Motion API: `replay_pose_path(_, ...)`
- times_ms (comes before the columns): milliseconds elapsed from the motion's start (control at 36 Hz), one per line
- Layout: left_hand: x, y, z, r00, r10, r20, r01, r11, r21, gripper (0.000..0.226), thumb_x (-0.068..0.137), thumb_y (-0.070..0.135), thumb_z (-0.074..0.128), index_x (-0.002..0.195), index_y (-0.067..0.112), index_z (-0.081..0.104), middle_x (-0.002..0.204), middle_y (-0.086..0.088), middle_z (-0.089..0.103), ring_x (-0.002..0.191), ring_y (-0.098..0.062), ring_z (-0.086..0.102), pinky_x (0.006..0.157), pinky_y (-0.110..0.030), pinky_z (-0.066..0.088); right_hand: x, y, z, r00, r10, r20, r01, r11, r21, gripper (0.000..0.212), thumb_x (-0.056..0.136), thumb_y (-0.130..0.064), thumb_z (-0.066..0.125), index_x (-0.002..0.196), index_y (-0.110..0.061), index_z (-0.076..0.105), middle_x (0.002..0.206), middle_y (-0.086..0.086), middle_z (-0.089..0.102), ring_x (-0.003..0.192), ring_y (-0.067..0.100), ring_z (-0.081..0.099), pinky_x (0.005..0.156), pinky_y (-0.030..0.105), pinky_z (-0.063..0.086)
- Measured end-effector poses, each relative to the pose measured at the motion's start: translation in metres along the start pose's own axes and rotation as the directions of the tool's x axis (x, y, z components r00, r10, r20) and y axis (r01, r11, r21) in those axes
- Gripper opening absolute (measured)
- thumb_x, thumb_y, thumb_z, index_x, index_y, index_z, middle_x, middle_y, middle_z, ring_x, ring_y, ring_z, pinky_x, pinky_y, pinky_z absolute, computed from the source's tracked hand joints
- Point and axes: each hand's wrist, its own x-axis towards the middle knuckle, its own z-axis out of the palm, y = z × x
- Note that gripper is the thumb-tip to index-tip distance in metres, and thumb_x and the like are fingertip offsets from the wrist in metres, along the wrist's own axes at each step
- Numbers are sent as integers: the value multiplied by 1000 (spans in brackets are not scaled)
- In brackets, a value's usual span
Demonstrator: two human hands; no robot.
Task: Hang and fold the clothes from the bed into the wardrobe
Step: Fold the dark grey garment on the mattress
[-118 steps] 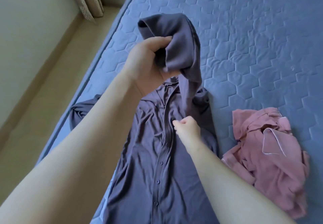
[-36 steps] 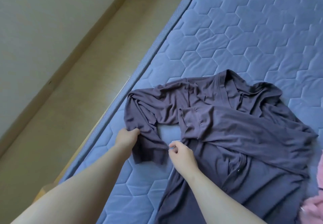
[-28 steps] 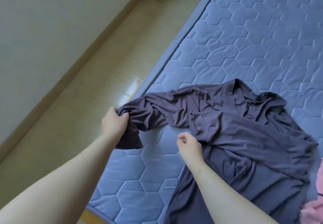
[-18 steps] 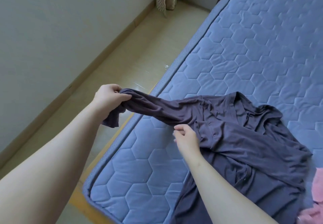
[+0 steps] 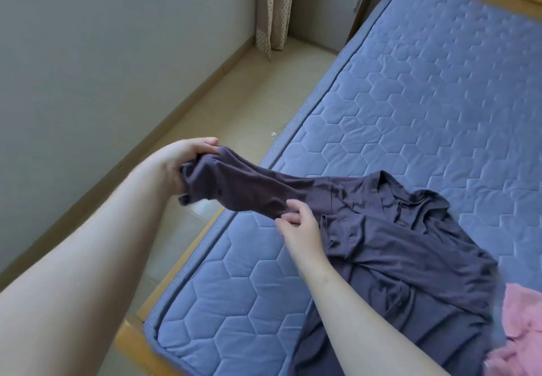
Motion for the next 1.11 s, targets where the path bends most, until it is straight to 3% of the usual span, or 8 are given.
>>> replay_pose_path(222,-4,-18,63,971,-133,199,201,906,-372,8,94,1,48,94,2,56,95,-12,50,65,-19,62,58,-27,56,-17,-4,-5,936,-337,100,345,935,-80,95,66,-5,78,131,-51,25,119,-24,35,105,-3,50,90,11,42)
replay_pose_path(389,-19,-15,88,962,-17,271,107,941,-321,15,94,-4,40,89,-2,54,83,-13,56,53,-18,67,54,-28,58,-13,-21,-20,938,-330,-108,332,943,2,80,73,-15,77,140,-23,34,134,-8,44,124,3,43,103,21,37)
replay_pose_path(500,-23,-9,99,952,52,302,39,957,-287,21,93,-2,35,97,-2,55,89,-12,53,64,-16,64,52,-25,56,-7,-45,-37,930,-339,-143,330,940,-82,12,89,-17,60,99,-23,59,92,-7,61,93,10,56,71,10,40)
replay_pose_path(556,-26,-5,105,945,90,314,3,959,-285,21,93,-1,36,95,1,57,85,-9,55,60,-15,65,52,-24,56,-1,-55,-45,918,-344,-196,329,939,-104,13,92,-17,55,79,-20,54,69,-8,53,75,12,50,60,20,35)
replay_pose_path(778,-28,-12,147,929,257,267,-244,966,-81,18,92,5,46,87,19,57,77,2,61,55,-8,63,61,-23,52,16,-99,-118,975,74,-210,88,741,666,13,92,-22,47,91,-15,59,87,6,58,78,22,55,62,28,44)
replay_pose_path(917,-30,-46,203,936,18,351,-79,984,160,22,92,15,47,73,14,58,61,3,60,53,-8,59,55,-19,47,9,-97,-195,951,121,-283,151,620,770,14,91,-20,49,81,-16,56,72,0,56,64,16,53,60,24,44)
replay_pose_path(1028,-21,-96,254,894,-263,364,176,951,254,58,96,55,30,105,8,63,110,-12,65,101,-22,62,81,-34,48,3,-72,-258,939,114,-325,201,585,786,10,89,-20,50,82,-16,57,74,0,57,69,19,55,66,26,43)
replay_pose_path(1111,-8,-139,292,887,-387,252,412,910,-53,87,85,73,31,146,12,27,152,-14,25,136,-35,31,101,-50,36,-6,-45,-302,927,118,-356,232,566,791,17,90,-17,47,74,-17,55,65,-3,59,60,15,56,62,24,41)
